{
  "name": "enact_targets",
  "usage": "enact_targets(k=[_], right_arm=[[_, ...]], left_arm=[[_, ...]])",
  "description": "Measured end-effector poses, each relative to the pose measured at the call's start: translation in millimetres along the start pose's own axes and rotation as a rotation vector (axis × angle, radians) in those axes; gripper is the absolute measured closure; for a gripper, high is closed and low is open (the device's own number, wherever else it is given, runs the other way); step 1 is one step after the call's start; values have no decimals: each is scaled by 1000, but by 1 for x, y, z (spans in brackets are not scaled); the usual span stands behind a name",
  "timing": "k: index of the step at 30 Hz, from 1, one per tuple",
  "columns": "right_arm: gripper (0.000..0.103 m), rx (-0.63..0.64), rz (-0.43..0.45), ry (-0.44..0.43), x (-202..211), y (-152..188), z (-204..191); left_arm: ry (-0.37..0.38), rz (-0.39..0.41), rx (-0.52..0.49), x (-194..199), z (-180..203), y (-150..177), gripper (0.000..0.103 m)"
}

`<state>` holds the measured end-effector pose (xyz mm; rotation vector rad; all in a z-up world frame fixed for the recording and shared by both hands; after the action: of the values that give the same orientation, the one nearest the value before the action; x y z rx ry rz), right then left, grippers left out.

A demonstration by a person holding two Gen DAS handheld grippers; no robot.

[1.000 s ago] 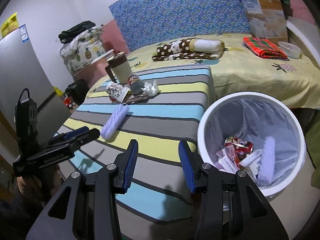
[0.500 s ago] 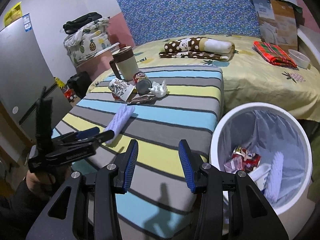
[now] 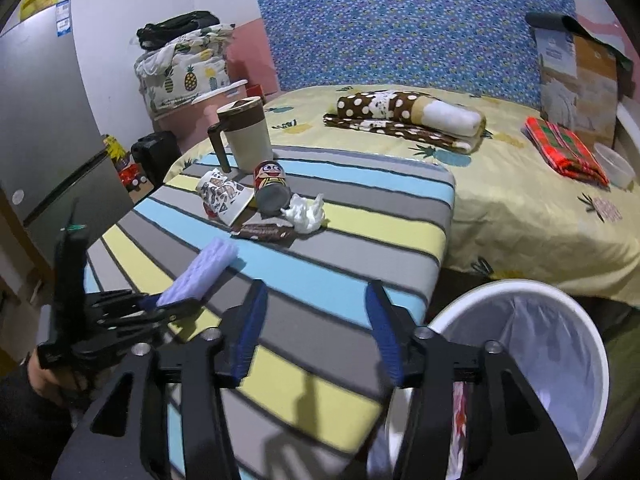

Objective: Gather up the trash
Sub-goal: 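Grasp the remaining white foam net on the bed with the left tool, then grasp the crumpled white tissue with the right tool while the left tool holds the net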

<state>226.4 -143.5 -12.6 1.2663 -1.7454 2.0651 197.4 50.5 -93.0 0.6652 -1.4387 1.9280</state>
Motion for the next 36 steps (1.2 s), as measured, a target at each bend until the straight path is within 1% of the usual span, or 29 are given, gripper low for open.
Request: enact_targets(k=[6, 8, 14, 21, 24, 30, 31, 32, 33, 35, 36], right_arm=[[47, 74, -17, -11, -27, -13, -6], [47, 101, -23, -27, -36, -19, -10], [47, 141, -76, -47, -72, -30, -15], [46, 161, -145, -73, -108, -31, -25], [46, 153, -154, -84, -116, -34, -27], [46, 121, -186, -81, -130, -35, -30], [48, 107, -199, -94, -132, -34, -31], [60, 99, -201, -99, -133, -34, -31], [64, 100, -202, -94, -132, -33, -31], [69, 107, -196, -86, -129, -33, -32], [70, 105, -195, -87, -129, -33, -32]], left_arm=[[-7, 10, 8, 2, -5, -6, 78], [-8, 16, 14, 3, -8, -8, 78], [-12, 36, 34, 2, -17, -17, 78], [-14, 30, 64, -5, -33, -17, 78], [4, 26, 81, -7, -36, -18, 78], [16, 23, 72, -9, -34, -20, 78], [18, 22, 73, -10, -34, -21, 78], [20, 22, 74, -10, -34, -21, 78], [21, 22, 74, -10, -34, -21, 78], [20, 22, 74, -10, -34, -21, 78], [19, 22, 73, -10, -34, -21, 78]])
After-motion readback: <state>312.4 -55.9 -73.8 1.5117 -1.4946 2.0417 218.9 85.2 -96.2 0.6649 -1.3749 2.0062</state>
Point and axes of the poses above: each gripper's, at about its wrist camera, not at the fingertips, and x roughly against the way its jaws point, z to its right, y to its underside, the point moved 8 cm from there along -x, roughly the way its jaws point, and after that the axes turned 9 degrees about y, right-handed, at the moved point
